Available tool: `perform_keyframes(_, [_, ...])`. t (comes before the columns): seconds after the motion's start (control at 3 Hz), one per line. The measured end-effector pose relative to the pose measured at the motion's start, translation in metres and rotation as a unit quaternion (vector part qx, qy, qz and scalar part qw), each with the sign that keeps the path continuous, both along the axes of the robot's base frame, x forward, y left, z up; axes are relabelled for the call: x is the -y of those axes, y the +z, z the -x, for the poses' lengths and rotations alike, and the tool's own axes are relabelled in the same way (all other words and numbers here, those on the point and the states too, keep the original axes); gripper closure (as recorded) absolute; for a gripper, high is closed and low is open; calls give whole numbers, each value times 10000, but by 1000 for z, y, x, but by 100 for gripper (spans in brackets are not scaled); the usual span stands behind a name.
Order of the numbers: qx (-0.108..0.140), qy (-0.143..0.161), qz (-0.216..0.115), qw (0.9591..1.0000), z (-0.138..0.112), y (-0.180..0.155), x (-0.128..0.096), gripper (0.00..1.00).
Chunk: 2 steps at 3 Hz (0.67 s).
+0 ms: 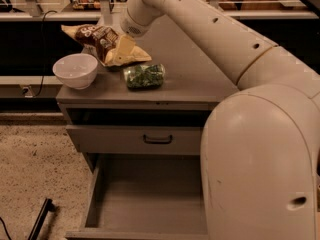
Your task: Place brown chip bag into middle drawer
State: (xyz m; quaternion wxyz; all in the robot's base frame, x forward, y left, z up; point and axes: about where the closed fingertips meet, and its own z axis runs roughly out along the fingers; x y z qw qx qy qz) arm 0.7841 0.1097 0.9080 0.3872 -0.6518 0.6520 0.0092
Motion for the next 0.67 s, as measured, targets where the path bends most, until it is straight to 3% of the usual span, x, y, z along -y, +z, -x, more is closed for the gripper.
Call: perform_keyframes(0.67, [-106,26,-207,9997,-13,-21,-19,0])
